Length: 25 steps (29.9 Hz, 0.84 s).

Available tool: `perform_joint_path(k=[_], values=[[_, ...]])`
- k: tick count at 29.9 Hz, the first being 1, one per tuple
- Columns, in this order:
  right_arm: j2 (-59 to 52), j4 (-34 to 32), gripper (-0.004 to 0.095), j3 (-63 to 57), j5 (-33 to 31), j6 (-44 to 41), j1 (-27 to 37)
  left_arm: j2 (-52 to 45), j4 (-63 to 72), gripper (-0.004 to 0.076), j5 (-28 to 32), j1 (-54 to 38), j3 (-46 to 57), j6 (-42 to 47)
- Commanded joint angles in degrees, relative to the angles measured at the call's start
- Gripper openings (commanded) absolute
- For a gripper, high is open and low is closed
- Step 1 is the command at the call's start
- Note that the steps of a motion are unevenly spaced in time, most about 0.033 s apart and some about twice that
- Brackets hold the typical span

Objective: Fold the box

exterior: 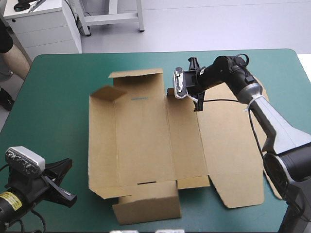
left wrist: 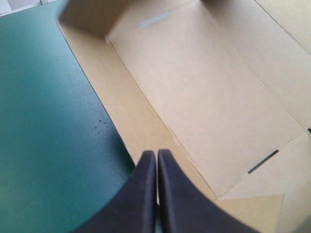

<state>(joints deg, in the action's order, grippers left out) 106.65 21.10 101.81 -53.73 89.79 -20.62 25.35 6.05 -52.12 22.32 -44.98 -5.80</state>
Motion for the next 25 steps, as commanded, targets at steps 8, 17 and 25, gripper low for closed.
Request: perform_joint_path(k=[8,17,25], values=[[2.0,3.1,-0.002,2.0,5.4,1.0,-1.5,0.4,0.4,-0.0008,3.7,0.1,-1.7,-0.1],[2.6,0.6,0.0425,2.0,6.5,-9.0,-1.5,0.4,-0.1,-0.0008,3.6,0.1,-1.7,-0.3],[1.6,-2.1,0.0637,5.2,4.9,-29.3,-1.5,0.4,-1.9,-0.0008,2.8,0.1,-1.7,-0.3]])
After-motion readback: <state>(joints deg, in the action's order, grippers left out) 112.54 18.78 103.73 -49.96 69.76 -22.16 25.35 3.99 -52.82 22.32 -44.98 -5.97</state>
